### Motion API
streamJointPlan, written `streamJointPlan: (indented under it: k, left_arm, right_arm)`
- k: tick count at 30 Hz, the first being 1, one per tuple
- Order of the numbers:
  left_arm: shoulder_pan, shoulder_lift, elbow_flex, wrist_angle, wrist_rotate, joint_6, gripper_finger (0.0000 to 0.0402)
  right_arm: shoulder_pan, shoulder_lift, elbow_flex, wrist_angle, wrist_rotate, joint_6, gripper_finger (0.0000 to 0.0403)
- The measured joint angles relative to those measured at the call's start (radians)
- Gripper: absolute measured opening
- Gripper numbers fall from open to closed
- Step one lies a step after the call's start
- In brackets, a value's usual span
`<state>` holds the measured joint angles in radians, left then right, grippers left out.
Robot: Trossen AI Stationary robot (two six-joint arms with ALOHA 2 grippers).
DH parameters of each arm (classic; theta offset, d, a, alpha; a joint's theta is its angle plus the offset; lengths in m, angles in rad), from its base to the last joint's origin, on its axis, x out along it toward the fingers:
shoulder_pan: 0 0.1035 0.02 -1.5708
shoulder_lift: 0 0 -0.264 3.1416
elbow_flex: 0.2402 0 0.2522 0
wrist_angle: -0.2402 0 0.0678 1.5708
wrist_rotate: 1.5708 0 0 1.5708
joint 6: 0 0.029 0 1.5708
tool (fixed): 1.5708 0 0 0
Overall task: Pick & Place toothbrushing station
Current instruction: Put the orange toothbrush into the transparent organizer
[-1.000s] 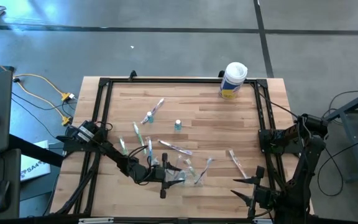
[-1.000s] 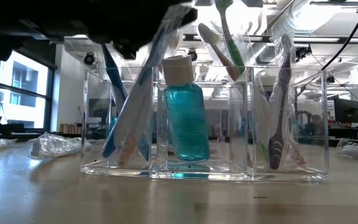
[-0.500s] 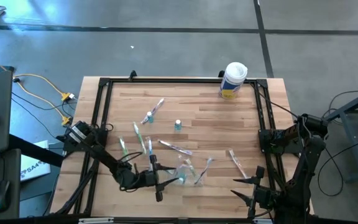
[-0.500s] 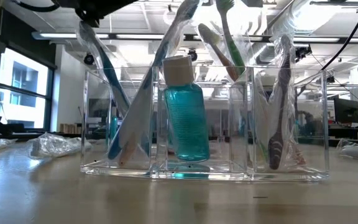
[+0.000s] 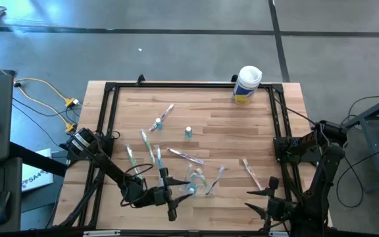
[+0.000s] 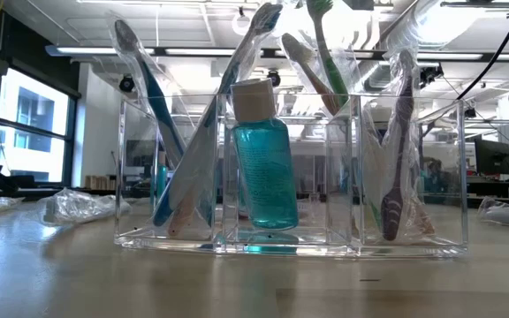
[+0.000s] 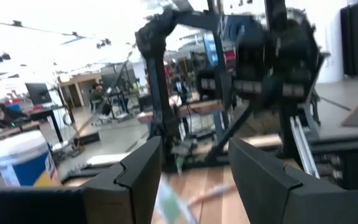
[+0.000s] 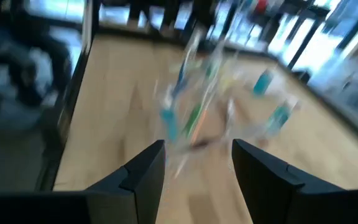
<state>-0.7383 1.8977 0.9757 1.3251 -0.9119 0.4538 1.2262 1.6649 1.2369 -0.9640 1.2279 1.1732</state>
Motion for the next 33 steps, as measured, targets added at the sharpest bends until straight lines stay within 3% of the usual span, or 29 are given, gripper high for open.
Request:
streamJointPlan:
  k: [4, 8, 13, 16, 19, 33]
  left_arm:
    - [-0.028, 0.0, 0.09, -0.057, -0.02, 0.065, 0.0184]
    - [-0.069, 0.0, 0.193, -0.178, -0.161, 0.095, 0.0184]
    - [-0.118, 0.0, 0.311, -0.357, -0.377, 0.023, 0.0184]
    - [-0.145, 0.001, 0.354, -0.425, -0.443, -0.003, 0.0184]
    - [-0.17, 0.001, 0.378, -0.454, -0.474, -0.015, 0.0184]
    - [-0.198, 0.001, 0.38, -0.466, -0.517, -0.051, 0.0184]
  right_arm:
    - [-0.018, -0.018, 0.0, -0.009, -0.173, 0.005, 0.018]
    - [-0.053, -0.033, 0.0, -0.057, -0.353, 0.096, 0.018]
    - [-0.119, -0.044, 0.0, -0.324, -0.637, 0.365, 0.018]
    - [-0.144, -0.044, 0.0, -0.52, -0.742, 0.547, 0.018]
    - [-0.154, -0.044, 0.0, -0.605, -0.837, 0.63, 0.018]
    - [-0.269, -0.088, -0.111, -0.539, -0.974, 0.459, 0.018]
